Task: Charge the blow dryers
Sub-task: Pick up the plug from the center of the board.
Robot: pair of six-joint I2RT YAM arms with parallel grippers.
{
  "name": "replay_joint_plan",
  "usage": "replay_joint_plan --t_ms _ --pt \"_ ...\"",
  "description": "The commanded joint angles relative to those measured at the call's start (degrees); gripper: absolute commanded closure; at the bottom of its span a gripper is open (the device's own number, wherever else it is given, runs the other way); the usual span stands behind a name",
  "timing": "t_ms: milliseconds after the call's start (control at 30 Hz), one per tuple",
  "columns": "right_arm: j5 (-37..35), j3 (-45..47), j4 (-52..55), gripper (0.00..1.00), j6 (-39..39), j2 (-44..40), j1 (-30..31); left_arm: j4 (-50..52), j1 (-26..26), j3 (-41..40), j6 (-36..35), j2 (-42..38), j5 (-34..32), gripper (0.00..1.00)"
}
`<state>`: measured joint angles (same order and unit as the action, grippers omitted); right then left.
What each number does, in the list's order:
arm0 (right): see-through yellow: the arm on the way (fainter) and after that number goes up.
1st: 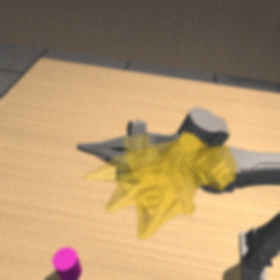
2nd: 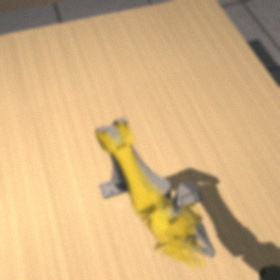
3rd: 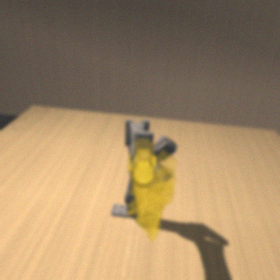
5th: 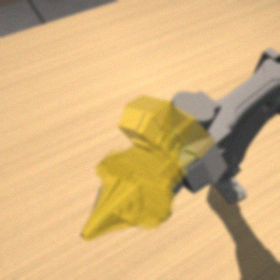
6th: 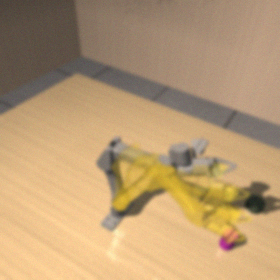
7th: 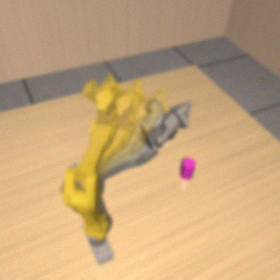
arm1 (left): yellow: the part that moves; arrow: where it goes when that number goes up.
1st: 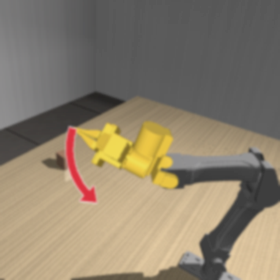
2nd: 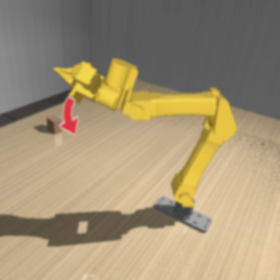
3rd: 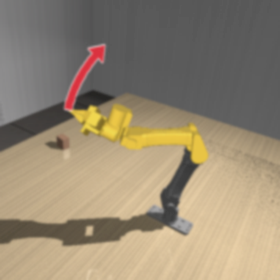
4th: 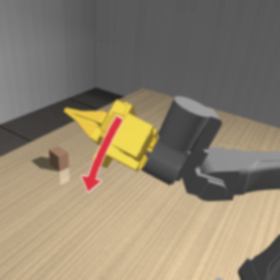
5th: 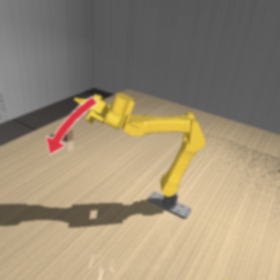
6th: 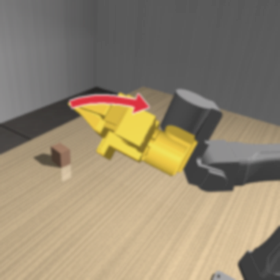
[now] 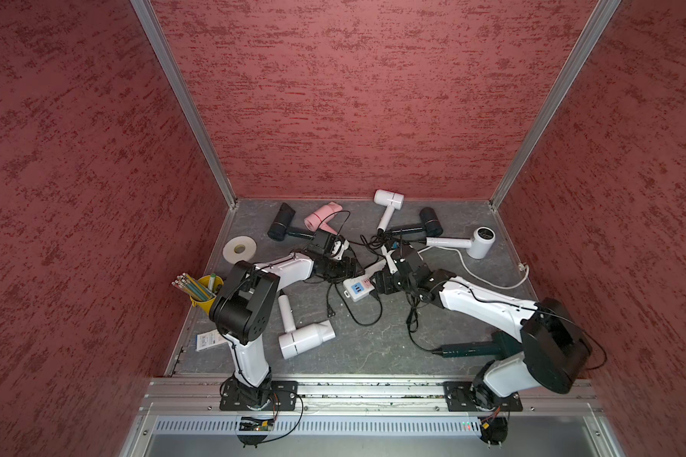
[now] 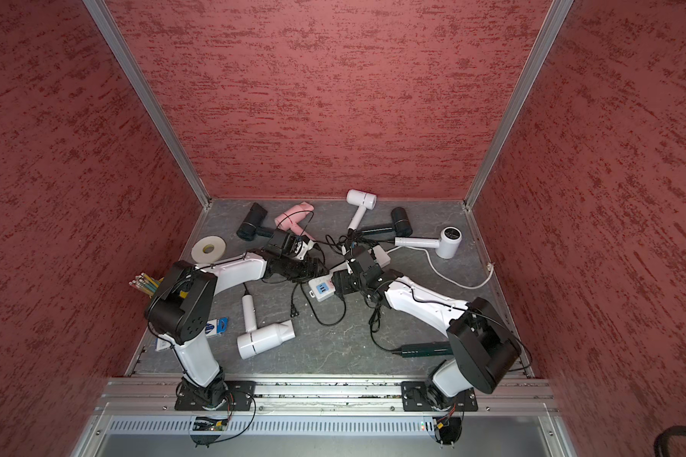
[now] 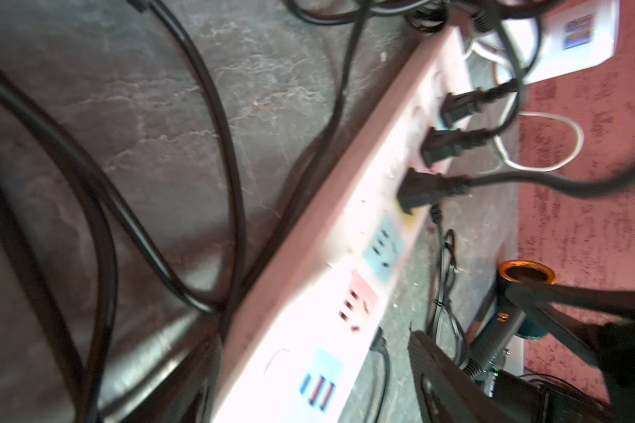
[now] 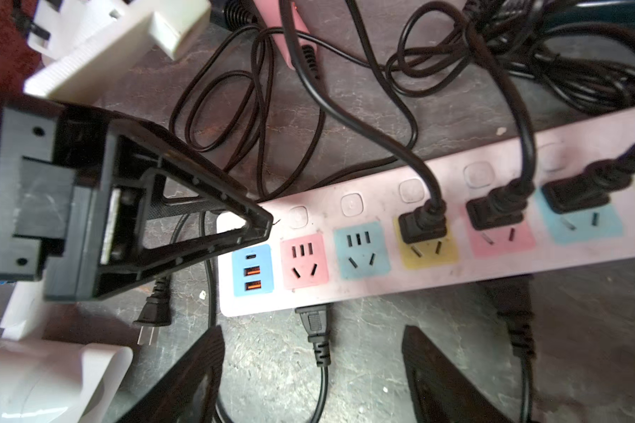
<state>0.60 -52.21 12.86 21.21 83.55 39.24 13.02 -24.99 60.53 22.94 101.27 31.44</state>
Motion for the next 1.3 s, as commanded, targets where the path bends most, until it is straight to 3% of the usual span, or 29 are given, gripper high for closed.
replay_joint_plan --t_ms 0,67,267,467,667,867,1000,1133,1267 --pt "-0.3 1.0 -3.9 0.05 1.1 -6.6 -0.2 -3.0 -0.8 -1.4 1.4 -6.0 0.5 0.10" --pt "-1.1 2.3 -4.8 0.00 1.7 -10.3 -0.2 -2.6 -1.4 -2.6 2.0 -9.3 -0.8 0.06" --pt "-1.3 7.0 -7.9 0.00 2.1 -22.5 -0.3 0.0 -3.5 -6.9 4.4 -21.1 -6.6 0.00" --pt "-10.8 11.5 -6.8 0.00 6.5 -33.4 -0.3 3.8 -4.5 -12.3 7.2 -34.6 -14.4 0.00" --pt "-13.9 14.9 -5.5 0.00 10.5 -39.9 -0.3 12.9 -4.7 -14.8 8.5 -42.4 -20.7 0.00" --pt "-14.9 20.1 -9.2 0.00 12.6 -41.4 -0.7 19.1 -3.9 -16.0 10.5 -42.1 -25.0 0.00" --pt "-12.7 24.0 -16.1 0.00 13.1 -37.7 -1.1 19.0 -1.6 -16.9 11.3 -36.2 -23.3 0.00" --pt "-16.1 26.6 -18.5 0.00 10.9 -35.8 -1.4 19.8 -1.1 -15.5 10.9 -30.2 -23.4 0.00" --pt "-17.5 35.7 -27.6 0.00 10.3 -38.5 -2.1 20.9 -1.0 -13.3 9.9 -24.9 -25.4 0.10"
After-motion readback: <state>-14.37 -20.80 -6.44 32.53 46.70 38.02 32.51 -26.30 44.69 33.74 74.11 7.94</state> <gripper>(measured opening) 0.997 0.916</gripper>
